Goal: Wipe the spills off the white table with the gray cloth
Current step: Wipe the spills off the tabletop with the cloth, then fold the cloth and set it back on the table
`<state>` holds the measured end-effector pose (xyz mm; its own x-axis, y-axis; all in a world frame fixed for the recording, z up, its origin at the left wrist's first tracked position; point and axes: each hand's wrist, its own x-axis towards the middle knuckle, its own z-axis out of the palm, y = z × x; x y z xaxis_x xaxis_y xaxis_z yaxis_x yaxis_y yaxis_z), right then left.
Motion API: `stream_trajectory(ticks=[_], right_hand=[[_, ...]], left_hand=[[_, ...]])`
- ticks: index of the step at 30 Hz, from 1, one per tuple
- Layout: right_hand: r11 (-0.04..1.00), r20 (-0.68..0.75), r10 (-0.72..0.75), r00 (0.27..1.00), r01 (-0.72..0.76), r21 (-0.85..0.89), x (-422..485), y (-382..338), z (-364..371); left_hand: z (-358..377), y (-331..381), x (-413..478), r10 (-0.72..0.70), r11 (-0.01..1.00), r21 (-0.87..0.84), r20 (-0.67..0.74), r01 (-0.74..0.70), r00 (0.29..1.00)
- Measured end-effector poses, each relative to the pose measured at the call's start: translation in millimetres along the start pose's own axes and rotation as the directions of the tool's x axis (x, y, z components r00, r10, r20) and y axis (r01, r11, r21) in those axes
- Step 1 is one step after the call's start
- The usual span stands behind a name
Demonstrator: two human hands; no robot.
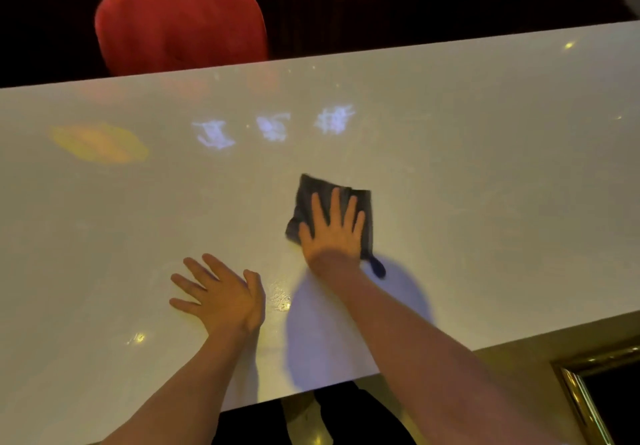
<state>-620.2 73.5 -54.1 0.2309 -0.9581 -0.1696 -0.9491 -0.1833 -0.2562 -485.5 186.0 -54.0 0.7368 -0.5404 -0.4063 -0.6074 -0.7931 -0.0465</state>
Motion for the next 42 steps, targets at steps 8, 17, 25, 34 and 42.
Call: stream_trajectory(ticks=[8, 17, 25, 34, 42], right_hand=[[0.825, 0.076, 0.006, 0.997, -0.048, 0.563, 21, 88, -79], [0.371, 0.429, 0.393, 0.813, -0.567, 0.735, 16, 46, -62], [0.187, 0.544, 0.069, 0.836, -0.547, 0.816, 12, 36, -105], [0.138, 0.43, -0.222, 0.875, -0.408, 0.902, 46, -37, -176], [0.131, 0.348, -0.381, 0.857, -0.322, 0.938, 80, -156, -215]], left_hand=[[-52, 55, 9, 0.425, 0.899, -0.089, -0.055, -0.429, 0.903], [-72, 120, 25, 0.283, 0.694, -0.72, 0.278, 0.004, 0.918], [-125, 78, 13, 0.43, 0.26, -0.879, 0.476, 0.4, 0.767], [-212, 28, 12, 0.574, 0.062, -0.968, 0.233, 0.242, 0.785], [-290, -37, 50, 0.403, -0.133, -0.98, 0.081, 0.145, 0.912]])
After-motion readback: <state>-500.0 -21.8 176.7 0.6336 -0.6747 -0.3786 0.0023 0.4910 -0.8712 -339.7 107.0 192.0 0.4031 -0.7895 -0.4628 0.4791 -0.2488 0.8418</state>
